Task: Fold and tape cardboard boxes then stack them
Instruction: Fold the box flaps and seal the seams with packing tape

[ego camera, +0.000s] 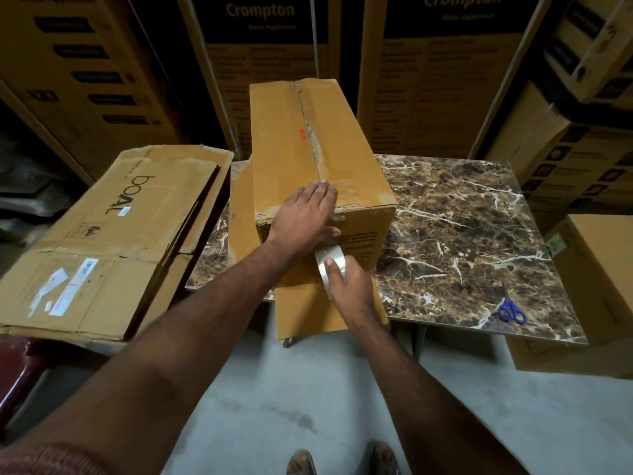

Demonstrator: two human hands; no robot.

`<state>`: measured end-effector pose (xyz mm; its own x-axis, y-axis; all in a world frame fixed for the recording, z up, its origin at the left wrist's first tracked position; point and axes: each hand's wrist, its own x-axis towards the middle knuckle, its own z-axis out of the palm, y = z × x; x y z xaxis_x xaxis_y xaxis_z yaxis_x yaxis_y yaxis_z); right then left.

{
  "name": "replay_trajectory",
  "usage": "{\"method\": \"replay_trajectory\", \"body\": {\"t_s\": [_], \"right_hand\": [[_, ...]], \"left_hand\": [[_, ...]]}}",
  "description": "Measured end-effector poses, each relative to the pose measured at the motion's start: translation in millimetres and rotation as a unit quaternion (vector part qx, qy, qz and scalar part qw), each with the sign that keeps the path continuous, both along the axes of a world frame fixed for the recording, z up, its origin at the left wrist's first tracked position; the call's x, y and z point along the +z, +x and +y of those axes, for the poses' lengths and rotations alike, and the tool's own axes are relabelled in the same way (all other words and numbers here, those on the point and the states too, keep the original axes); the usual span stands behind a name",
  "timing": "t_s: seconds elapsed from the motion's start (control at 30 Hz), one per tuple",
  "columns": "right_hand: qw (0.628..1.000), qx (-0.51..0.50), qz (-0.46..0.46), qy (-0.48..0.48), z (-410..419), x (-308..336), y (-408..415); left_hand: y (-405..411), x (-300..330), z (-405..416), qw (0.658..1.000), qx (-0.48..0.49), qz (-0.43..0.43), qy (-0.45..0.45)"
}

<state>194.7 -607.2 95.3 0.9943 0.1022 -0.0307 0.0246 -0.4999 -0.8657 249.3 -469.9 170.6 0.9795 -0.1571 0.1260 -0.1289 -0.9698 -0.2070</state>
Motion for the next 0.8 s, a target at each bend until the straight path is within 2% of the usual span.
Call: {"method": "replay_trajectory", "body": {"t_s": [0.27,0.43,0.63,0.8], "right_hand": [[0.998,-0.046,0.033,-0.017,16.8,10.1,7.3],[0.997,-0.053,0.044,-0.025,24.4,8.5,10.7],[0.997,-0.050,0.048,-0.032,20.3,3.8,5.9],[0.997,-0.027,0.070,-0.027,24.1,-2.0,4.1]], "left_hand": [[-2.3,-2.2,1.6,1.000,-0.016,-0.002,-0.014],[3.0,-1.0,8.2,1.000,-0.017,0.000,0.010],[-16.3,-18.7,5.2,0.986,-0.001,-0.076,0.147],[-18.6,-28.0,3.7,0.993,0.004,-0.086,0.082]]}}
